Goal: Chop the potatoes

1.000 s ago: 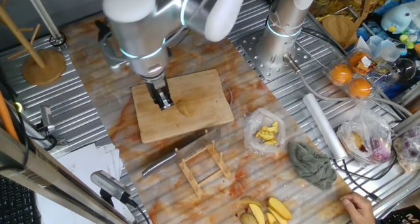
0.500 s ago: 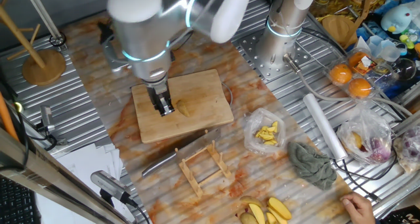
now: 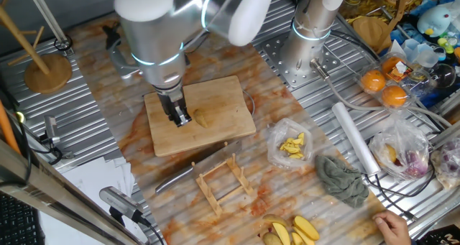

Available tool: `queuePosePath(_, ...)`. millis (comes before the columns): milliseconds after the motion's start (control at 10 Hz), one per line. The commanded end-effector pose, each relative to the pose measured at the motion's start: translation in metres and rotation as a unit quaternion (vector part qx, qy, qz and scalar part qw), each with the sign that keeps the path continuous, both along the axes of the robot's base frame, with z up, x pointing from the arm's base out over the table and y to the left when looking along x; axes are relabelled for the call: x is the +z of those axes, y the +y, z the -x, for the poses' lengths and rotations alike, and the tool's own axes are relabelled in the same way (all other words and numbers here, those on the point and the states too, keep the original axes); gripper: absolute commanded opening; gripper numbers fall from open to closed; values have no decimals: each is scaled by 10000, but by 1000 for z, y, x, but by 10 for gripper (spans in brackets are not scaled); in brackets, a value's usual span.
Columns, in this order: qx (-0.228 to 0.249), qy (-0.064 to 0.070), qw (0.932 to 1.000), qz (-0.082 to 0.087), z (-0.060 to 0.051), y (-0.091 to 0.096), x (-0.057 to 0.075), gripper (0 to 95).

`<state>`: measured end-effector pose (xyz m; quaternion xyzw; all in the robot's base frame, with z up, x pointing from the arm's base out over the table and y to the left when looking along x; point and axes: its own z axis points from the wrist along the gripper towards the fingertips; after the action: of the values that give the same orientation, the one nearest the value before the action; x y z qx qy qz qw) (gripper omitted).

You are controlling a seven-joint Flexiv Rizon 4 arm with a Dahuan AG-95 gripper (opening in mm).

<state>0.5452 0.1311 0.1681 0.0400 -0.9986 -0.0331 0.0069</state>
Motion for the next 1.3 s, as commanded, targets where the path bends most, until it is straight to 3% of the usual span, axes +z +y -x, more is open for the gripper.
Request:
queuePosePath(100,583,150,9978,-261,-2,1,0,0)
queuePosePath(300,428,178,9986,-264,-2,1,0,0)
queuePosePath(500,437,186,9976,-504,-2,1,0,0)
queuePosePath(600,408,259,9972,-578,-2,1,0,190)
queuePosePath(700,376,330,9968,-625,-1,10,1,190)
queuePosePath(800,286,374,9972,-579,-1,36,1,380)
queuePosePath(1100,147,323,9981,-500,4,74,-13,380)
queuePosePath(1200,146,322,9982,-481,5,78,-15,380)
queuePosePath(1300,183,329,9986,-373,7,88,-28,380)
